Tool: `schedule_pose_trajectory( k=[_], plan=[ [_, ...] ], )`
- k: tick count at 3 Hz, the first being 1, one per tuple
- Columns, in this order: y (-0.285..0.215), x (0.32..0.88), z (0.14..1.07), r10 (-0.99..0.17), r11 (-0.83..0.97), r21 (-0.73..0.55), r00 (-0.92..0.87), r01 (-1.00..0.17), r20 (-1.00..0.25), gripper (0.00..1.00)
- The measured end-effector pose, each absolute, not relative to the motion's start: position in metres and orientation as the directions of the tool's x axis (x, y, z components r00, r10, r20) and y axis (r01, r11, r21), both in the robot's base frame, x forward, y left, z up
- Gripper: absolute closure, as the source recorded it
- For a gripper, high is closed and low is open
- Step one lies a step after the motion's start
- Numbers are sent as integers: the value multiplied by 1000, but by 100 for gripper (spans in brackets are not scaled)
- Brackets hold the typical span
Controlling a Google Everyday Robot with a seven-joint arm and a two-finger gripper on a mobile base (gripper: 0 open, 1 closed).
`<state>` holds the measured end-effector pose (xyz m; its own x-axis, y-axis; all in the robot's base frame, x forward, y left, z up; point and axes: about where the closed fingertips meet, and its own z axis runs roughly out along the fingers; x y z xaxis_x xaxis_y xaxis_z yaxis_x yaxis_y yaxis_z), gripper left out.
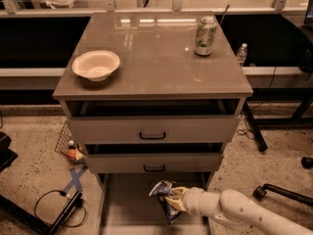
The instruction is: Place blue chip bag into bottom drawer
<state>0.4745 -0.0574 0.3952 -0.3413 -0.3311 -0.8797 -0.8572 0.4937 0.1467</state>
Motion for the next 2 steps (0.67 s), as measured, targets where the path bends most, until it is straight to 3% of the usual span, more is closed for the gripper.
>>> schedule_pose_trajectory(
  k=[2],
  plan=[
    [-51,491,308,-190,591,247,-430,-768,-883,100]
  ],
)
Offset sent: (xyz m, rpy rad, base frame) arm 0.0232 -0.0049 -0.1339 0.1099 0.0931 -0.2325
